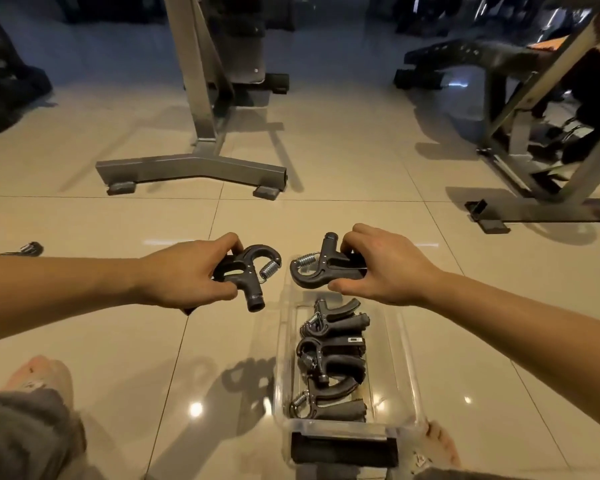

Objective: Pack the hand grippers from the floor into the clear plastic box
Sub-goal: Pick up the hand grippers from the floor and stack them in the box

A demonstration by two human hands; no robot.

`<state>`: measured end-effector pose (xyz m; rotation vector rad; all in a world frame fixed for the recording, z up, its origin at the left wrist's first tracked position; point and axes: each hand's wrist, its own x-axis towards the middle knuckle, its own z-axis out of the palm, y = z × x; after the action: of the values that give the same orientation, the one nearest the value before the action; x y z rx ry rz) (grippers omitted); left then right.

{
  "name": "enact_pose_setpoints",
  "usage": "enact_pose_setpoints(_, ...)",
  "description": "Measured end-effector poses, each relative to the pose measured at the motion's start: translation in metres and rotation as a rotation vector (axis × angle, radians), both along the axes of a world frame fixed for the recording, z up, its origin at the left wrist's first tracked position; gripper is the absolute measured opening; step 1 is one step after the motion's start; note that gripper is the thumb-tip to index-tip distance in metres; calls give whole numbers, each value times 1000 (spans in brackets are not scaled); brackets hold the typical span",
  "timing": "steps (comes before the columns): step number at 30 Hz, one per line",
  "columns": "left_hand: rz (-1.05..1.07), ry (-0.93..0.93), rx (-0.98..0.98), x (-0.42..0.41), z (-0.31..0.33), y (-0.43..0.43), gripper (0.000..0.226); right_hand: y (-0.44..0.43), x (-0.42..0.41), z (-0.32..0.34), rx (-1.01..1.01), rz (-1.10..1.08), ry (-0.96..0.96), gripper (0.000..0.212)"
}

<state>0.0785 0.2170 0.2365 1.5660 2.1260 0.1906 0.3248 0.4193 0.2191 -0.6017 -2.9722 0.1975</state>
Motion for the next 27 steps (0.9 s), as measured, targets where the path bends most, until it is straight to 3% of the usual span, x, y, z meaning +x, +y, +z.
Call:
enact_pose_setpoints(5,-10,57,-24,22,17,2,41,1,13,-1,34,63,-27,50)
enact_pose_setpoints(9,-30,49,-4,28,-5,14,39,9,13,-26,-10,46,-63,51)
enact_pose_setpoints(14,-16,-98,-6,25,-52,19,36,14,26,-58,-30,55,-150,57)
enact_pose_setpoints(18,10,-217,26,27,-86,15,36,-5,32,-96,-170,71,-203,57)
enact_pose_setpoints(27,60,-292,65,36,-126,6,43,-49,42,-175,-215,142,-440,65)
